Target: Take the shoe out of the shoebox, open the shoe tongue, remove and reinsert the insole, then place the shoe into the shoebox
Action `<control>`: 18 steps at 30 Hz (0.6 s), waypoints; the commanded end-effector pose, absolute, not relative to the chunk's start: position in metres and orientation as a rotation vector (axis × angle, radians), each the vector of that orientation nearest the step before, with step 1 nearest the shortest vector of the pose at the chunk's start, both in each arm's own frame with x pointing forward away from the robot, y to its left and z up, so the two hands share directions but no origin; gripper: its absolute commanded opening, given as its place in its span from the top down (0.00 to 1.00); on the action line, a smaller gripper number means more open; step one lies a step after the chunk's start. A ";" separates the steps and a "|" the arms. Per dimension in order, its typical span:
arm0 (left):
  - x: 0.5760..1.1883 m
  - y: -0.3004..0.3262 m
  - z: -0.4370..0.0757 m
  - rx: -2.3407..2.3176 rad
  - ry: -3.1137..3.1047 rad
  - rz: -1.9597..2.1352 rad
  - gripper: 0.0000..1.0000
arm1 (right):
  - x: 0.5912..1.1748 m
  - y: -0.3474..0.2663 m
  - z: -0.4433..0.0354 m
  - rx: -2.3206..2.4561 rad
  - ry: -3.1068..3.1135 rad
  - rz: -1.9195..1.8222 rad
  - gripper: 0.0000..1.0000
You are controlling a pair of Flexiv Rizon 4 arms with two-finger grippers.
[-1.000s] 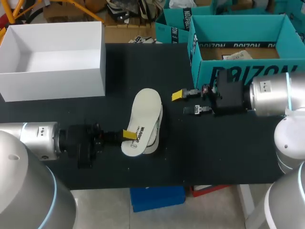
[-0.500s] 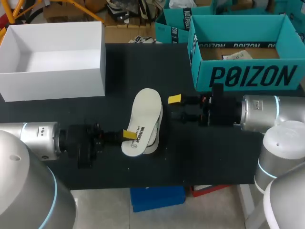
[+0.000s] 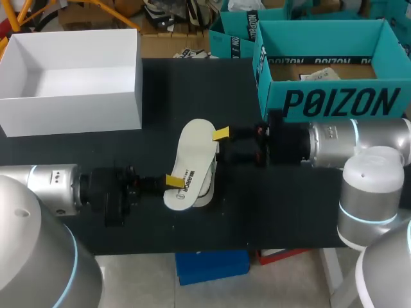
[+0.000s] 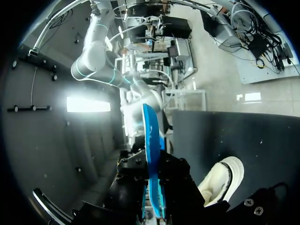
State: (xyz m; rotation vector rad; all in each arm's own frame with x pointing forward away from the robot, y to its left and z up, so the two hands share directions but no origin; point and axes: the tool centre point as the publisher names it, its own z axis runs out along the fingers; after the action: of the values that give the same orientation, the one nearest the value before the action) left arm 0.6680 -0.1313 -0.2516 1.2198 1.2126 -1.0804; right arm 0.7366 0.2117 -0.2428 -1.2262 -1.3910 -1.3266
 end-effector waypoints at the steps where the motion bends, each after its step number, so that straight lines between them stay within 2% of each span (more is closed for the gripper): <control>1: 0.666 -0.132 -0.252 1.219 1.215 -1.073 1.00 | 0.743 0.221 -0.240 -1.233 -1.404 -1.297 0.00; 5: 0.666 -0.132 -0.252 1.219 1.215 -1.073 1.00 | 0.740 0.228 -0.242 -1.230 -1.401 -1.279 0.00; 6: 0.666 -0.132 -0.252 1.219 1.215 -1.073 1.00 | 0.739 0.229 -0.243 -1.231 -1.400 -1.278 0.05; 7: 0.666 -0.132 -0.252 1.219 1.215 -1.073 1.00 | 0.737 0.230 -0.243 -1.233 -1.397 -1.274 0.05; 9: 0.666 -0.132 -0.252 1.219 1.215 -1.073 1.00 | 0.735 0.231 -0.244 -1.236 -1.397 -1.265 0.14; 13: 0.666 -0.132 -0.252 1.219 1.215 -1.073 1.00 | 0.728 0.232 -0.244 -1.251 -1.392 -1.258 0.15; 15: 0.666 -0.132 -0.252 1.219 1.215 -1.073 1.00 | 0.725 0.233 -0.245 -1.260 -1.385 -1.264 0.11; 16: 0.666 -0.132 -0.252 1.219 1.215 -1.073 1.00 | 0.723 0.234 -0.245 -1.260 -1.382 -1.265 0.15; 18: 0.666 -0.132 -0.252 1.219 1.215 -1.073 1.00 | 0.720 0.238 -0.247 -1.260 -1.376 -1.265 0.15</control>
State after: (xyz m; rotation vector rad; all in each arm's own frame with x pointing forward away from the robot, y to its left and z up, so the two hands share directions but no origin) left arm 0.6684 -0.1314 -0.2517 1.2204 1.2122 -1.0812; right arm 0.7265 0.2327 -0.2441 -1.2495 -1.3874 -1.2487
